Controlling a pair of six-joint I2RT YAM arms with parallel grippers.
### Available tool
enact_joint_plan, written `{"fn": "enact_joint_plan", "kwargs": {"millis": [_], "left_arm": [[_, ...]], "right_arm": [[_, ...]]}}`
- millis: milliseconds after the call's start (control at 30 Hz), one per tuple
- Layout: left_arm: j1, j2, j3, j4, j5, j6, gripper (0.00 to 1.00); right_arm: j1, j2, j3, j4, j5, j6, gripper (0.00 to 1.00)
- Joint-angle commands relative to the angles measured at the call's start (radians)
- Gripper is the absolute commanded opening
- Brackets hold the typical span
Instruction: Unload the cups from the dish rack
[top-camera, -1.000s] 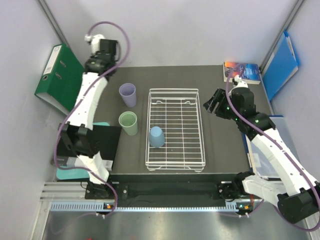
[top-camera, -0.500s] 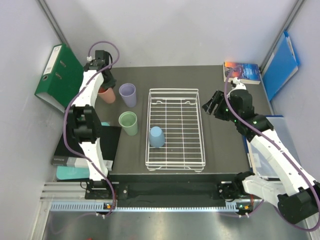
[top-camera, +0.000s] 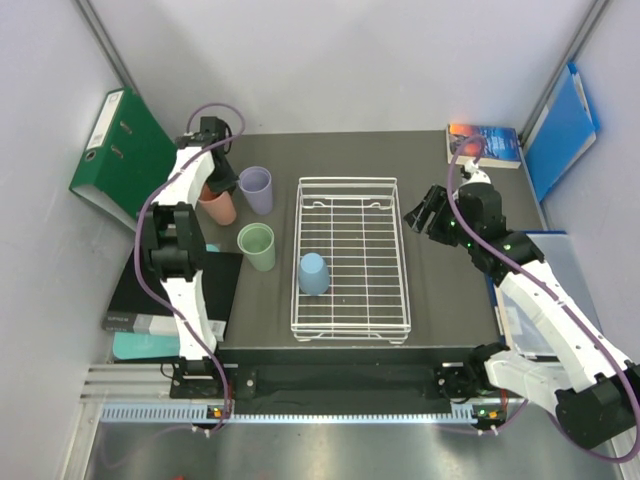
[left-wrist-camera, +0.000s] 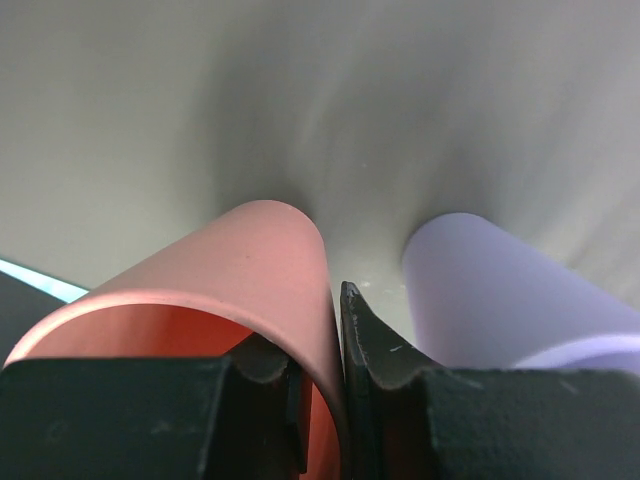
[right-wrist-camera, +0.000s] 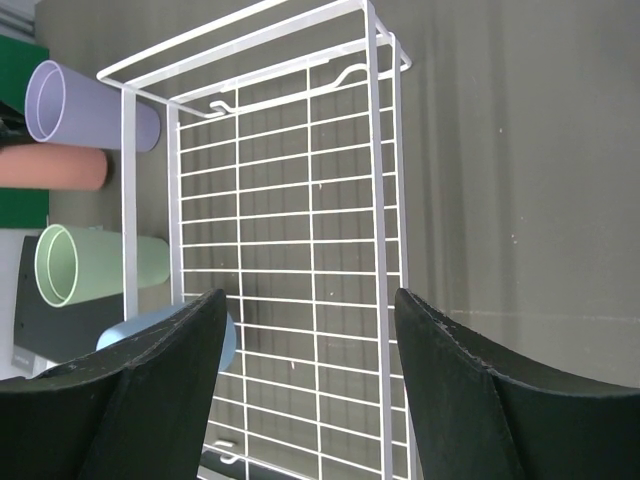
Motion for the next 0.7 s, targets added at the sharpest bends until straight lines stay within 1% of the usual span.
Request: {"fn": "enact_joint_plan", "kwargs": {"millis": [0, 133, 200, 300, 367, 400, 467, 500, 600, 633, 667], "left_arm": [[0.002, 0.033, -0.007, 0.000, -0.039, -0.018, 0.00], [0.002, 0.046, -0.015, -0.001, -0.043, -0.027, 0.00], [0.003, 0.049, -0.016, -0.003, -0.056, -0.031, 0.00], [0.002, 0.041, -0.018, -0.009, -0.072, -0.041, 0.00], [0.003, 0.018, -0.021, -0.007, -0.075, -0.047, 0.08], [0.002, 0.009, -0.021, -0.006, -0.075, -0.048, 0.18], [0.002, -0.016, -0.015, -0.003, -0.072, -0.047, 0.29], [0.003, -0.026, -0.012, -0.004, -0.073, -0.042, 0.39], [0.002, -0.066, -0.016, -0.014, -0.081, -0.048, 0.50], [0.002, -0.079, -0.032, -0.009, -0.081, -0.048, 0.55], [0.002, -0.091, -0.038, -0.003, -0.081, -0.048, 0.57]], "right_arm": [[0.006, -0.002, 0.005, 0.047, -0.001, 0.008, 0.67], [0.005, 0.004, 0.001, 0.053, -0.003, 0.011, 0.67], [0.005, 0.005, -0.004, 0.063, -0.007, 0.008, 0.64], [0.005, 0.002, -0.007, 0.070, -0.013, 0.006, 0.63], [0.006, -0.001, -0.012, 0.076, -0.020, 0.005, 0.64], [0.006, -0.001, -0.012, 0.074, -0.018, 0.006, 0.64], [0.006, -0.002, -0.015, 0.074, -0.018, 0.003, 0.64], [0.005, -0.004, -0.018, 0.077, -0.020, 0.003, 0.64], [0.006, -0.010, -0.022, 0.076, -0.020, -0.001, 0.64], [0.005, -0.013, -0.025, 0.076, -0.020, -0.001, 0.65], [0.006, -0.021, -0.028, 0.077, -0.018, -0.001, 0.65]]}}
